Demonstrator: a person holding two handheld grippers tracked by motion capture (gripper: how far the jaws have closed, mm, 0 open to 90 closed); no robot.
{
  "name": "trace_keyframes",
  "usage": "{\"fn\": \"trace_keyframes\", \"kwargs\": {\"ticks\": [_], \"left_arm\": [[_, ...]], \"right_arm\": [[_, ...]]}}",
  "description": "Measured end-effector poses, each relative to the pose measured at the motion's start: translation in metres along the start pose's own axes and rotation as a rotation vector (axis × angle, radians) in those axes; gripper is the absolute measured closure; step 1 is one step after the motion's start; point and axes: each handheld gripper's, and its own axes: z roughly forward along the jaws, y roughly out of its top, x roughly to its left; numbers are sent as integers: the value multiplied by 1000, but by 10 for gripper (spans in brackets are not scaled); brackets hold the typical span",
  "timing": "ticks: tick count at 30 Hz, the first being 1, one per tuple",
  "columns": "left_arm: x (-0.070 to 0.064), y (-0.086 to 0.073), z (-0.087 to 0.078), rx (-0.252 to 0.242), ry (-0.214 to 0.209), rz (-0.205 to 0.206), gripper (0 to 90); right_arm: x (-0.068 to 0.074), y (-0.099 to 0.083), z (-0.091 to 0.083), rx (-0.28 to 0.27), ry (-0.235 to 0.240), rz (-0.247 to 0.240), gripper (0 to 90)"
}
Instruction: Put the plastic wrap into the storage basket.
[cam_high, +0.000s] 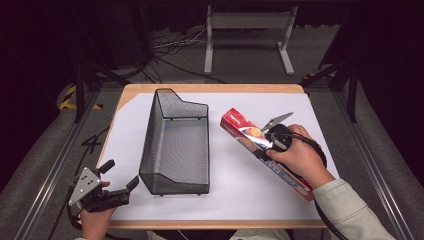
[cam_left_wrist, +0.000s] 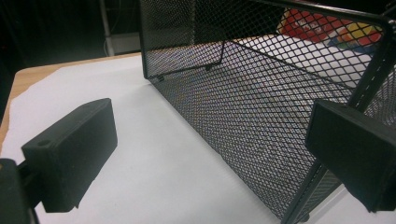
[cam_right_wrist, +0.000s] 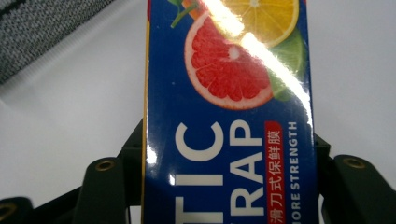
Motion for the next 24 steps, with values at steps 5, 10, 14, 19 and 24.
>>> {"fn": "trace_keyframes", "kwargs": {"ticks": [5, 10, 14, 19, 24], "left_arm": [[0, 0, 0, -1, 3, -2, 31], [0, 0, 0, -1, 4, -1, 31], [0, 0, -1, 0, 4, 2, 31], [0, 0, 0, 0, 4, 1, 31], [0, 0, -1, 5, 5, 7, 31]], "right_arm": [[3, 10, -7, -16, -1, 7, 403], [8, 21, -17, -41, -3, 9, 401], [12, 29, -23, -60, -6, 23, 401], [18, 39, -30, -55, -15, 26, 401], [23, 47, -34, -59, -7, 60, 400]]}}
